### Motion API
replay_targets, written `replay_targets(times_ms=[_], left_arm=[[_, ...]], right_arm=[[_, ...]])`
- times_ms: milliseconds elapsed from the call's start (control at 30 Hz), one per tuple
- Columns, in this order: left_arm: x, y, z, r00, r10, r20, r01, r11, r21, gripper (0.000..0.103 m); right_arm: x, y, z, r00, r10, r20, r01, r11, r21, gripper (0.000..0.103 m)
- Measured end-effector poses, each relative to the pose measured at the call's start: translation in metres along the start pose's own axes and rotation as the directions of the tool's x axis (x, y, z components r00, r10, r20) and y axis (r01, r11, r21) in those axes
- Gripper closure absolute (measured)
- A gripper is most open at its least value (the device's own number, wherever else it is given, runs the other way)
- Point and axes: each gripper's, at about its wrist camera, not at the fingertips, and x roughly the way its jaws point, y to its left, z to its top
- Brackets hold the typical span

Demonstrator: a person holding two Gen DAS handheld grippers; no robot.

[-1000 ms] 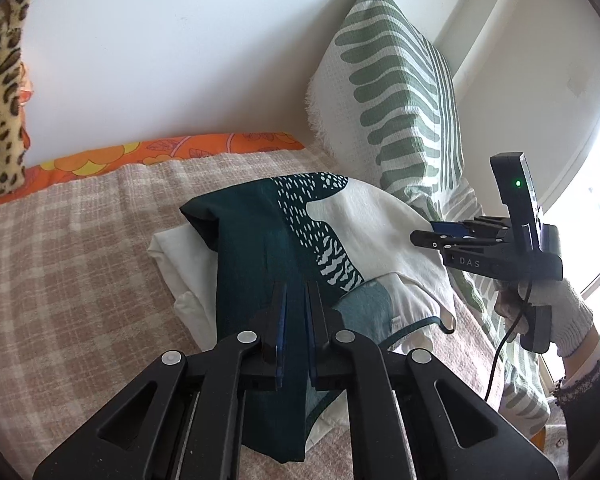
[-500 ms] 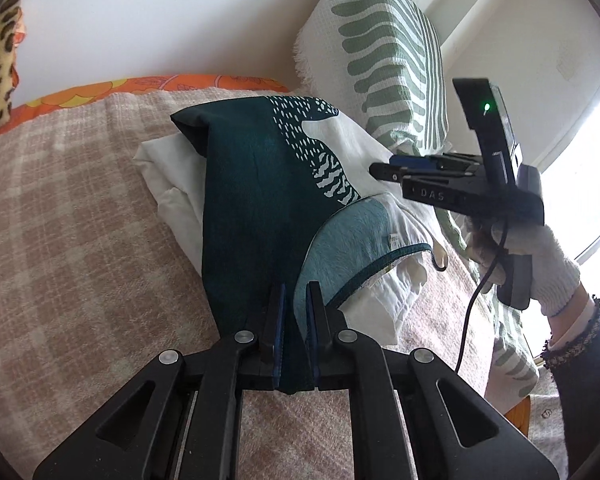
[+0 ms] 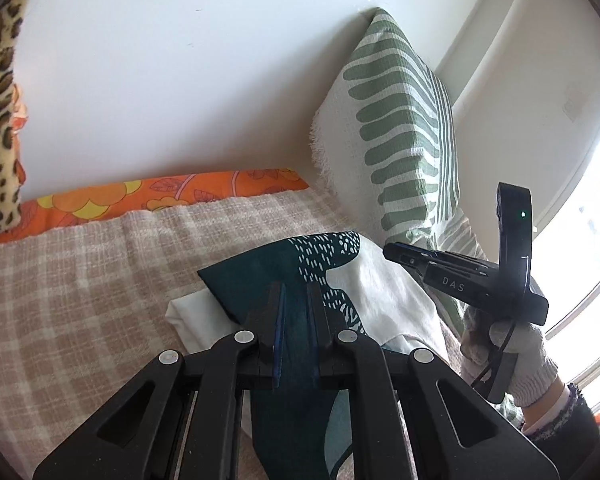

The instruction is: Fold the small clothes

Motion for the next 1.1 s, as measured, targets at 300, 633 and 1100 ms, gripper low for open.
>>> replay_targets(times_ms=[300, 633, 1100], left_arm=[[0.057, 0.018, -0.027, 0.972, 0.203, -0.116, -0.204, 0.979, 0.011, 0.094], [0.033, 0.042, -0.037, 0.971, 0.212, -0.115, -0.219, 0.974, -0.051, 0.094], [-0.063, -0.013, -0.044, 0.981, 0.18, -0.065, -0.18, 0.984, 0.01, 0.057]], right_arm=[[0.069, 0.035, 0.008, 0.997, 0.005, -0.078, -0.01, 0.998, -0.066, 0.09], [0.054, 0.009, 0.012, 0.995, -0.06, -0.078, 0.063, 0.997, 0.041, 0.083], [-0.096, -0.001, -0.001, 0.996, -0.081, 0.03, 0.077, 0.989, 0.129, 0.038]])
